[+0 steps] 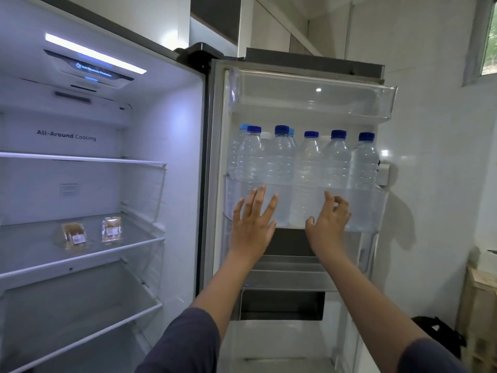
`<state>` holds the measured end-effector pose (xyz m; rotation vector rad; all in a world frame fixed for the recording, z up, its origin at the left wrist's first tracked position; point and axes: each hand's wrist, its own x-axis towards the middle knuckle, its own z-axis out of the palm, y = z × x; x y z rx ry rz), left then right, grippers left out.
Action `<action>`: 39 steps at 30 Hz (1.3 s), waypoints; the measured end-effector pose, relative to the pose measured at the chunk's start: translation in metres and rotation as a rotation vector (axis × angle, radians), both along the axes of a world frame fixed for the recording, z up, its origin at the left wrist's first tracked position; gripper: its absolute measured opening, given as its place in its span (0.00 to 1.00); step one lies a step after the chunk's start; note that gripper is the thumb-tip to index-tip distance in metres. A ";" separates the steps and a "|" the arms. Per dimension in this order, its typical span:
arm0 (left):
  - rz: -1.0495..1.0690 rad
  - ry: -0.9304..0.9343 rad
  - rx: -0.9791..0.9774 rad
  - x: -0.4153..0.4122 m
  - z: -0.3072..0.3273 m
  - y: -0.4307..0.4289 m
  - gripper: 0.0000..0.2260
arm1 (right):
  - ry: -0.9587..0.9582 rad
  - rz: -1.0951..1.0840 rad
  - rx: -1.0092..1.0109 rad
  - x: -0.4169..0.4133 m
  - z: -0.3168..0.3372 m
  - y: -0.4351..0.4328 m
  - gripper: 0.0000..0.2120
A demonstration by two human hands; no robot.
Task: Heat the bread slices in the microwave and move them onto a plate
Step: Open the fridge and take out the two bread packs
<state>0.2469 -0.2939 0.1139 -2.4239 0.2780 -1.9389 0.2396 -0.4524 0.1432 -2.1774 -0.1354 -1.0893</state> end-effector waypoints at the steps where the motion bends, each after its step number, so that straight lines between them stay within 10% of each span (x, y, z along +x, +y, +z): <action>1: 0.001 0.007 -0.002 -0.001 0.000 0.000 0.34 | -0.002 0.002 -0.006 0.000 0.000 0.002 0.30; 23: -0.157 0.348 -0.127 -0.047 0.011 0.017 0.24 | -0.023 0.141 -0.116 -0.030 -0.001 0.012 0.26; 39: 0.162 0.500 -0.532 -0.106 -0.029 0.277 0.20 | -0.121 0.800 -0.363 -0.057 -0.029 0.267 0.15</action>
